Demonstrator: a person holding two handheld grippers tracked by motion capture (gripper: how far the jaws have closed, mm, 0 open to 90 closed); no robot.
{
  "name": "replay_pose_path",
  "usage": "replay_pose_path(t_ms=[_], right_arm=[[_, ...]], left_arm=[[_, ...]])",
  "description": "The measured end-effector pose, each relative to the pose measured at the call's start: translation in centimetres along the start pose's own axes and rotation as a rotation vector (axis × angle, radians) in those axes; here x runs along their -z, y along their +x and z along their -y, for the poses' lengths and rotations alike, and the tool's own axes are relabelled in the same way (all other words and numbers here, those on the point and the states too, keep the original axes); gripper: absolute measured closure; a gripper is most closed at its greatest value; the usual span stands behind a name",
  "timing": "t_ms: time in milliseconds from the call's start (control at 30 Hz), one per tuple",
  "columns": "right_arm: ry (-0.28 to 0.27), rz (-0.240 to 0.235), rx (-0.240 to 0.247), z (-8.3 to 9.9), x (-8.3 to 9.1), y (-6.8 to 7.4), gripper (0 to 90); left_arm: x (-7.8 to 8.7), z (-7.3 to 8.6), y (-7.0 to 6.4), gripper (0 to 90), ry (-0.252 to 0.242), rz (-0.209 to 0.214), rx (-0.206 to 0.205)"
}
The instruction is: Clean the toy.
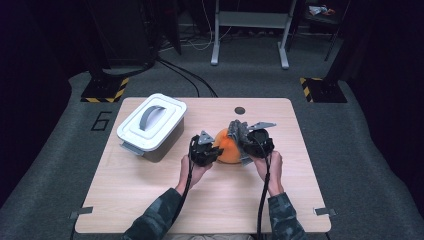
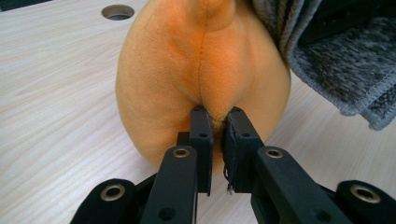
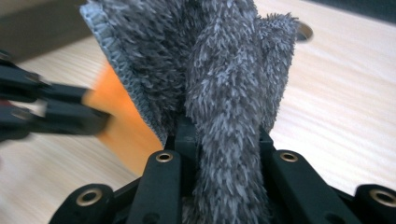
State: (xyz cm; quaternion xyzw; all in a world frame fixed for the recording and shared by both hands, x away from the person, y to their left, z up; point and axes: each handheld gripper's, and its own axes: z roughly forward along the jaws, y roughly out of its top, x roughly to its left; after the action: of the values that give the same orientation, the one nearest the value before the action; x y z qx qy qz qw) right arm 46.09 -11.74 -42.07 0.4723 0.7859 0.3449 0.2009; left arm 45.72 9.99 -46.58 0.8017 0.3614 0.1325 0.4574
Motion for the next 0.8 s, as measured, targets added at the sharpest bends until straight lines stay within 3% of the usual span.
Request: replay_pose_path(t_ms=[267, 467, 600, 700, 800], right_arm=[[0.081, -0.018, -0.111, 2.5, -1.9, -3.1, 73.0], [0.168, -0.008, -0.150, 3.9, -3.4, -4.5, 72.9], [0.193, 0.001, -0.158, 4.2, -3.8, -4.9, 72.9], [0.150, 0.034, -0.153, 3.8, -2.6, -4.9, 72.8], [0.082, 0.028, -0.117, 2.7, -0.8, -4.1, 72.8]], left_arm=[[-0.2, 0.1, -0.1, 81.9, -0.005, -0.001, -0.003], [-0.3, 0.1, -0.1, 81.8, -0.008, -0.001, -0.002], [-0.2, 0.1, -0.1, 81.1, -0.015, -0.002, -0.003], [-0.2, 0.1, -0.2, 80.8, -0.020, -0.005, -0.005], [-0.2, 0.1, -0.3, 80.7, -0.016, 0.002, -0.008]])
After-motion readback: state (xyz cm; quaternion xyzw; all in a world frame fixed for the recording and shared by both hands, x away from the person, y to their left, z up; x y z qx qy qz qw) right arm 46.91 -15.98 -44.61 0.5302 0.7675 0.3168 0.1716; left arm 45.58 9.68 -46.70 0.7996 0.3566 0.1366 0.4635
